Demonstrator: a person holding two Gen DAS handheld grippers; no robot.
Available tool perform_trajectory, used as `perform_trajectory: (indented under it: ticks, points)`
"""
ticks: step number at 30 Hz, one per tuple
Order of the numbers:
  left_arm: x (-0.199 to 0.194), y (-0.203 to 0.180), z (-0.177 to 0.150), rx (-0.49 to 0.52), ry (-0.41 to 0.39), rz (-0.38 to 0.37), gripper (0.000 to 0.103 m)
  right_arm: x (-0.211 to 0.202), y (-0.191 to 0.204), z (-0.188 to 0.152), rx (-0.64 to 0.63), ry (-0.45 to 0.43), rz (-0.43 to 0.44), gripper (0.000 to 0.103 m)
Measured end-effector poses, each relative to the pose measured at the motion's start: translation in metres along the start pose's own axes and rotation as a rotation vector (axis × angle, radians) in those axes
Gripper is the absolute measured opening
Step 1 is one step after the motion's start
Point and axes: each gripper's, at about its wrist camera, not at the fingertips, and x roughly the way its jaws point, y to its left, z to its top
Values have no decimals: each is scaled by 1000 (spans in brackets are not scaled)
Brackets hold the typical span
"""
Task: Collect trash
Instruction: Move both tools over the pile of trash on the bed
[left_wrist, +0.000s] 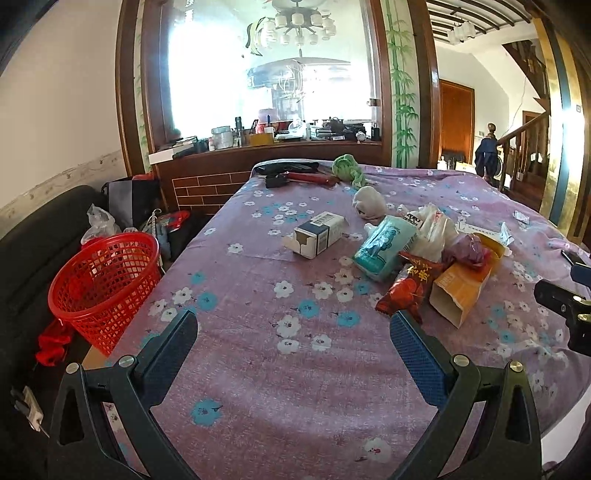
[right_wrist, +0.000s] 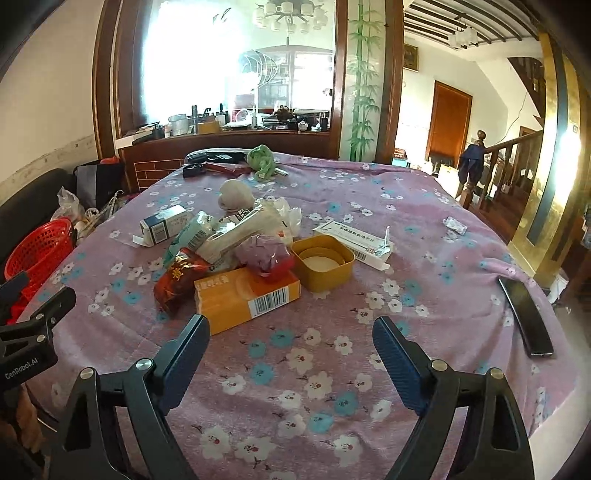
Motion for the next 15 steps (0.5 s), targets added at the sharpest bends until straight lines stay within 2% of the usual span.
perform_trajectory:
  ticks: [15]
  points:
    - [5,-10,-2,24,12,-10,103,0,-1,-3,-18,-9,-17,92]
